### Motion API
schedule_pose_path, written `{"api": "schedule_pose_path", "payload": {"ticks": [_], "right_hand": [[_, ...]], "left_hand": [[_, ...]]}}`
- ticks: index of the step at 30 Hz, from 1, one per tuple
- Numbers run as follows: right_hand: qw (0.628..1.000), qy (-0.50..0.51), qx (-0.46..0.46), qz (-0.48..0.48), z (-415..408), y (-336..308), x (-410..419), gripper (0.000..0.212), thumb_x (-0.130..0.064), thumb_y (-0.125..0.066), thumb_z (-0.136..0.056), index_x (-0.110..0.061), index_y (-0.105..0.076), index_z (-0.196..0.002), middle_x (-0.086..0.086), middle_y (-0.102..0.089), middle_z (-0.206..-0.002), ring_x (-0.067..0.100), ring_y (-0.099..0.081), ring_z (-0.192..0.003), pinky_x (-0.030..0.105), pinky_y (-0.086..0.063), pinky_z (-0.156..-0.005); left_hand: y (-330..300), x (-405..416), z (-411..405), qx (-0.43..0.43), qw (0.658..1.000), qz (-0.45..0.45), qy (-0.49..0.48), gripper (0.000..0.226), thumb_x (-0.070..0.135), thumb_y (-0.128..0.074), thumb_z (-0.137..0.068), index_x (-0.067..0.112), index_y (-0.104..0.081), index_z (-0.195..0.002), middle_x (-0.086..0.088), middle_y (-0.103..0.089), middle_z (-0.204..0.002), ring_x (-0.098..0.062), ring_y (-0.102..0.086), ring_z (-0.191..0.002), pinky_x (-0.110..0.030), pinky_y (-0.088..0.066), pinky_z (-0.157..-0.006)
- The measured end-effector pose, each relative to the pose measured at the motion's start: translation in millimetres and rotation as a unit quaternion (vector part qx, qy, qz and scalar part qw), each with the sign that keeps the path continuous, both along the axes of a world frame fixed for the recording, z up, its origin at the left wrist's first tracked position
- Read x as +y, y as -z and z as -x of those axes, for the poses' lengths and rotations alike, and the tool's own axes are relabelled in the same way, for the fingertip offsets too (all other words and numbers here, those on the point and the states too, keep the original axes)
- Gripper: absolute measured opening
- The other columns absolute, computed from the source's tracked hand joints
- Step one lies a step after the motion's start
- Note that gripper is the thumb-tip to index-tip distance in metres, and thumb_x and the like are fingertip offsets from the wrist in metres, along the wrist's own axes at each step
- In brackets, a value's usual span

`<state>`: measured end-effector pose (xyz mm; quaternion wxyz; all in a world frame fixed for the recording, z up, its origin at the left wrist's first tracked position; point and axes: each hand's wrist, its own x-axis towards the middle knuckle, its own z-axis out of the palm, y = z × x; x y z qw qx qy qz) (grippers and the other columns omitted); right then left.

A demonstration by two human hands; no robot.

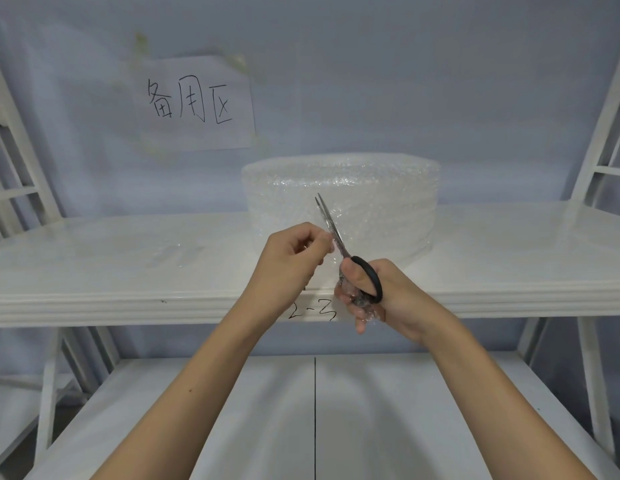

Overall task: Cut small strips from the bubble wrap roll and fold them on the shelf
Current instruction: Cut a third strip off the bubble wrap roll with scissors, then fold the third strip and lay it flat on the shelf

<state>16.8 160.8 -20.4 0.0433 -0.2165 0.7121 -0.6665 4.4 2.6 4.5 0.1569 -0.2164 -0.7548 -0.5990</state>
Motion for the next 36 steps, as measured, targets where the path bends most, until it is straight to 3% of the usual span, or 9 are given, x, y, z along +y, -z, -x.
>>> {"api": "schedule_pose_path", "payload": {"ticks": [5, 10, 14, 19, 22, 25, 28, 31, 36], "right_hand": [[1.000, -0.003, -0.010, 0.006, 3, -3, -2, 0.062, -0.069, -0.066, -0.068, -0.010, -0.050, -0.062, 0.020, -0.046, -0.075, 0.016, -0.046, -0.044, 0.029, -0.049, -0.047], [0.999, 0.022, 0.017, -0.022, 4, -10, -3, 0.063, -0.078, -0.067, -0.055, -0.018, -0.050, -0.051, 0.015, -0.045, -0.058, 0.020, -0.044, -0.038, 0.028, -0.031, -0.048], [1.000, 0.014, 0.001, -0.001, 5, -18, -6, 0.058, -0.064, -0.066, -0.067, -0.009, -0.049, -0.062, 0.008, -0.048, -0.061, 0.017, -0.044, -0.044, 0.026, -0.045, -0.044], [0.999, 0.040, 0.016, 0.013, 6, -25, -10, 0.049, -0.048, -0.070, -0.074, -0.010, -0.048, -0.054, 0.003, -0.048, -0.055, 0.015, -0.040, -0.041, 0.025, -0.042, -0.038], [0.997, 0.054, 0.034, 0.043, 5, -30, -16, 0.046, -0.052, -0.069, -0.066, -0.011, -0.054, -0.053, 0.007, -0.054, -0.061, 0.014, -0.043, -0.039, 0.024, -0.044, -0.036], [0.986, 0.127, 0.051, 0.094, 2, -38, -16, 0.051, -0.056, -0.066, -0.061, -0.008, -0.070, -0.076, 0.008, -0.073, -0.079, 0.015, -0.058, -0.042, 0.022, -0.048, -0.037], [0.967, 0.217, 0.069, 0.112, -2, -44, 7, 0.039, -0.047, -0.069, -0.073, -0.013, -0.071, -0.092, 0.010, -0.076, -0.089, 0.019, -0.068, -0.051, 0.020, -0.051, -0.041], [0.942, 0.316, 0.082, 0.079, -1, -37, 45, 0.023, -0.033, -0.069, -0.086, -0.010, -0.071, -0.090, 0.011, -0.074, -0.084, 0.020, -0.068, -0.054, 0.022, -0.054, -0.046], [0.880, 0.471, -0.019, -0.051, 10, -25, 97, 0.047, -0.045, -0.064, -0.083, 0.001, -0.070, -0.076, 0.015, -0.070, -0.064, 0.022, -0.059, -0.044, 0.025, -0.046, -0.043]], "left_hand": [[4, 1, 1, -0.009, 1.000, 0.002, 0.014, 0.024, 0.015, -0.057, -0.094, 0.014, -0.064, -0.070, 0.010, -0.050, -0.055, -0.015, -0.041, -0.053, -0.026, -0.037, -0.053], [8, -1, 1, -0.015, 1.000, 0.015, 0.017, 0.021, 0.015, -0.059, -0.093, 0.010, -0.067, -0.074, 0.010, -0.050, -0.055, -0.015, -0.041, -0.053, -0.026, -0.037, -0.054], [10, -3, 2, -0.023, 1.000, 0.002, 0.013, 0.024, 0.018, -0.059, -0.095, 0.009, -0.067, -0.074, 0.010, -0.050, -0.053, -0.015, -0.041, -0.053, -0.024, -0.037, -0.053], [13, -12, 0, -0.024, 0.999, 0.010, 0.026, 0.028, 0.016, -0.057, -0.095, 0.017, -0.064, -0.068, 0.007, -0.050, -0.055, -0.017, -0.042, -0.055, -0.025, -0.038, -0.054], [14, -21, 0, -0.029, 1.000, -0.003, 0.009, 0.027, 0.016, -0.057, -0.094, 0.016, -0.065, -0.069, 0.007, -0.050, -0.055, -0.018, -0.042, -0.055, -0.029, -0.038, -0.056], [14, -28, 0, -0.036, 0.999, -0.012, -0.007, 0.025, 0.018, -0.057, -0.093, 0.016, -0.066, -0.069, 0.009, -0.052, -0.056, -0.018, -0.042, -0.054, -0.031, -0.037, -0.058], [13, -34, 1, -0.043, 0.999, -0.017, -0.010, 0.026, 0.019, -0.057, -0.093, 0.017, -0.066, -0.069, 0.009, -0.054, -0.059, -0.019, -0.042, -0.054, -0.030, -0.037, -0.057], [14, -37, 2, -0.050, 0.998, -0.023, -0.009, 0.026, 0.019, -0.057, -0.093, 0.016, -0.066, -0.068, 0.008, -0.055, -0.061, -0.018, -0.043, -0.054, -0.028, -0.037, -0.056], [14, -35, 0, -0.059, 0.998, -0.030, 0.001, 0.026, 0.020, -0.056, -0.094, 0.014, -0.066, -0.071, 0.009, -0.055, -0.061, -0.018, -0.042, -0.054, -0.028, -0.036, -0.056]]}}
